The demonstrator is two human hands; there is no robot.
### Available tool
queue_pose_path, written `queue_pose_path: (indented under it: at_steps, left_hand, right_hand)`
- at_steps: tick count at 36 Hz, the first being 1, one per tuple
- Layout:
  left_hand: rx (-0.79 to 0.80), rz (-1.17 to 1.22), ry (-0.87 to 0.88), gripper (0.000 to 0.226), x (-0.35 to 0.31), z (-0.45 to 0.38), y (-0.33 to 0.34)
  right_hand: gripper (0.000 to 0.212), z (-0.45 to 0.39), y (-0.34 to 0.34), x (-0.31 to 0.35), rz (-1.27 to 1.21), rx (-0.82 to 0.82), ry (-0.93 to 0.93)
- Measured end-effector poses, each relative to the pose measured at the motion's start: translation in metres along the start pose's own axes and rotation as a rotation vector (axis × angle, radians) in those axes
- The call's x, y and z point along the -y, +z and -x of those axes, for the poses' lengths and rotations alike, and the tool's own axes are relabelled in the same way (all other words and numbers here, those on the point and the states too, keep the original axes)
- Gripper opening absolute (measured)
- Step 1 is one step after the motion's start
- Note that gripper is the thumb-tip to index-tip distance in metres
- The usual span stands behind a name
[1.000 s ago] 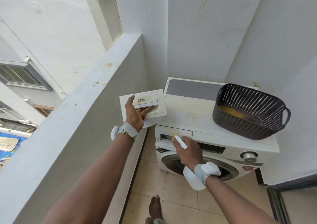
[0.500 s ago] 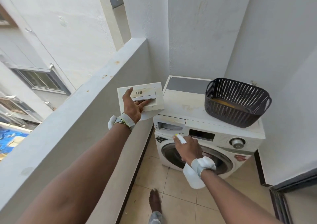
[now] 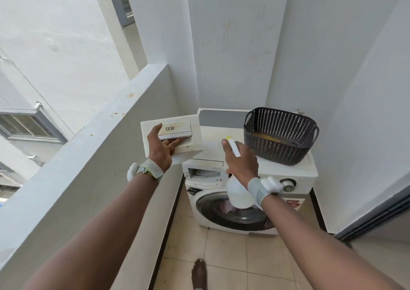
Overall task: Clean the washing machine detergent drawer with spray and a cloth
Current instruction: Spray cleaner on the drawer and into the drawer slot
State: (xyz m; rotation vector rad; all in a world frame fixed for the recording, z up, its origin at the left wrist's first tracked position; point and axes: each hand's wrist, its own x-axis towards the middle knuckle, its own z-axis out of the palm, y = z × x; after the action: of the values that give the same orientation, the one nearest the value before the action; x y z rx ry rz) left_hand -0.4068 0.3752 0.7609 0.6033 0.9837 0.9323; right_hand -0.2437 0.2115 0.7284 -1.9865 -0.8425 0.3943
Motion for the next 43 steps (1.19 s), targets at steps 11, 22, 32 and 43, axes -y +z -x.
queue_pose_path:
  at_steps: [11,22,32,43]
  left_hand:
    - [0.161,-0.079,-0.051,0.028,0.011,-0.069,0.075]
    - [0.210,0.005,-0.097,0.044,0.036,-0.146,0.119]
    - [0.171,-0.054,-0.152,0.035,0.067,-0.188,0.160]
    - [-0.010,-0.082,-0.062,0.045,0.112,-0.210,0.177]
  right_hand:
    - [0.048,-0.137,-0.089,0.054,0.174,-0.362,-0.268]
    - [0.058,-0.214,-0.133,0.022,0.110,-0.597,0.030]
    - [0.054,-0.235,-0.139,-0.076,0.120,-0.456,0.190]
    - [0.061,-0.236,-0.131,-0.148,0.154,-0.265,0.335]
